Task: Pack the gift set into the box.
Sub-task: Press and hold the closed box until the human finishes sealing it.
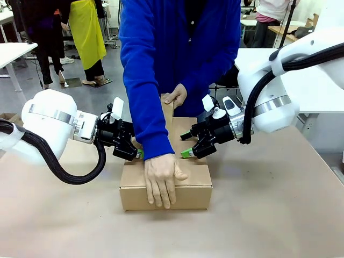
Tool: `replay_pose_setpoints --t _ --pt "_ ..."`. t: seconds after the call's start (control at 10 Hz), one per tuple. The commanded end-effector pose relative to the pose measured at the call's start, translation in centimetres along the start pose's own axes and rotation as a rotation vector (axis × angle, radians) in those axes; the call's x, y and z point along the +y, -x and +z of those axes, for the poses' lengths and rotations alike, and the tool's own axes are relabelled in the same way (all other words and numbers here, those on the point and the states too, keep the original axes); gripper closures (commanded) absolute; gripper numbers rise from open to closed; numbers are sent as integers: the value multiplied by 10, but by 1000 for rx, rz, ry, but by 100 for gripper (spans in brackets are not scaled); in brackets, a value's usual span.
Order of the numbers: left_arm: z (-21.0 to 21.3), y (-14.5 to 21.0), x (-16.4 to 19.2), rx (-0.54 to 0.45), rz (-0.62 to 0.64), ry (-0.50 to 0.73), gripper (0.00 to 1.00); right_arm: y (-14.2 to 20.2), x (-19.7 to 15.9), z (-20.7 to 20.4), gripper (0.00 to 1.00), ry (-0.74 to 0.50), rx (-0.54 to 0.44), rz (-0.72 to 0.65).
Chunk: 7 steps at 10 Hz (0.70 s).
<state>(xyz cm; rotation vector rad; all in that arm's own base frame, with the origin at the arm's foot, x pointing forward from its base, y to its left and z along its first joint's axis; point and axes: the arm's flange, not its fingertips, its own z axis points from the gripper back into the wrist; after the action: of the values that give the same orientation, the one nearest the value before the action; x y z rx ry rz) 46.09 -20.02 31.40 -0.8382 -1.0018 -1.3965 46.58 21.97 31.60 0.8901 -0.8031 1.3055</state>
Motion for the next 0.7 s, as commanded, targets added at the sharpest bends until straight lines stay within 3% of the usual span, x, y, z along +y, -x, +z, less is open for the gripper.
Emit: replay_pose_setpoints --t 0.0,0.6 --pt "-1 4 -3 -10 -19 -12 0 3 0 0 0 -2 -1 -5" --pt "-1 4 -3 -10 -19 -12 0 3 0 0 0 -2 -1 -5"
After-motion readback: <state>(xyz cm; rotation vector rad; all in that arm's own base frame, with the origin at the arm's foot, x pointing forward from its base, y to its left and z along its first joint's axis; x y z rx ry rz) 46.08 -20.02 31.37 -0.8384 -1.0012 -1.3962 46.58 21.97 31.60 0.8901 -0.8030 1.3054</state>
